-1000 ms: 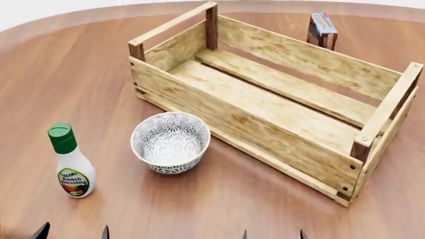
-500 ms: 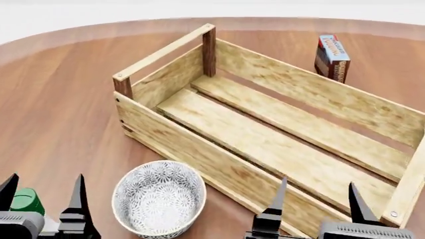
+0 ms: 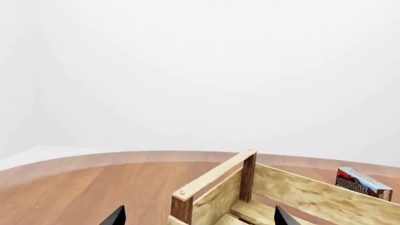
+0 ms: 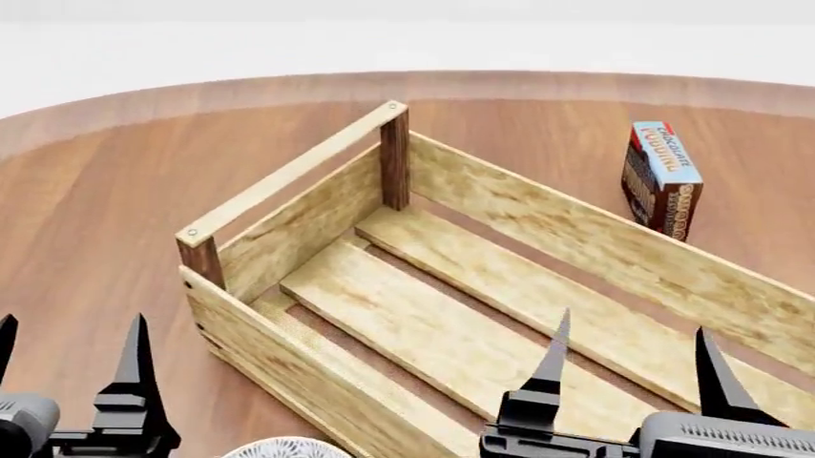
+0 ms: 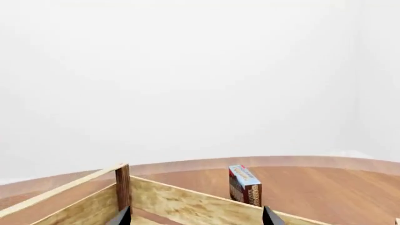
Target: Pick up the salad dressing and put it in the tray.
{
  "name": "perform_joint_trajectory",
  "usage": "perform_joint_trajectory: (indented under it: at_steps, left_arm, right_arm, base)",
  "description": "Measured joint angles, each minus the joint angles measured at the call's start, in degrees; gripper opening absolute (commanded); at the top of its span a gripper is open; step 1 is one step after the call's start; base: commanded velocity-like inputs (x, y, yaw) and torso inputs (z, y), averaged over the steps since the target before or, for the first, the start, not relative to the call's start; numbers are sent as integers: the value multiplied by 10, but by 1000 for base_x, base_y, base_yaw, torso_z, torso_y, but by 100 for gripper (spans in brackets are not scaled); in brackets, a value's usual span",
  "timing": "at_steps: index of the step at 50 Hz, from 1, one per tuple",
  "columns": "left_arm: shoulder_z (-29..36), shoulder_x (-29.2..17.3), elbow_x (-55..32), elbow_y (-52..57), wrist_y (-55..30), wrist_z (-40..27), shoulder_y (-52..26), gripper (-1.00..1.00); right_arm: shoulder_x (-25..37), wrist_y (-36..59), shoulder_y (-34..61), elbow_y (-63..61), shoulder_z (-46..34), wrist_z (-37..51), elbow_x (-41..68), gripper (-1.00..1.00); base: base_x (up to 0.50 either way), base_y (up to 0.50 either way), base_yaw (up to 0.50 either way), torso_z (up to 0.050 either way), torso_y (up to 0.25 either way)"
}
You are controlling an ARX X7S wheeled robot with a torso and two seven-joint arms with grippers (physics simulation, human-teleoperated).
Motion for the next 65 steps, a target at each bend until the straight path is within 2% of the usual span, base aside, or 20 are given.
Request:
perform_joint_trajectory:
  at_steps: [6,27,65]
  left_arm:
    - [2,-3,-2,-1,3,-3,0,100]
    - [9,-11,-7,-4,13,-12,4,100]
    - [17,-22,-15,-4,16,-23,1,100]
  right_arm:
    - [-2,-25,-7,6,3,0,1,100]
    - [5,-75,-21,16,-3,0,5,100]
    - [21,-90,-21,20,-18,7,12,100]
  base:
    - [0,0,0,0,0]
    - [0,0,500,0,0]
    - [0,0,500,0,0]
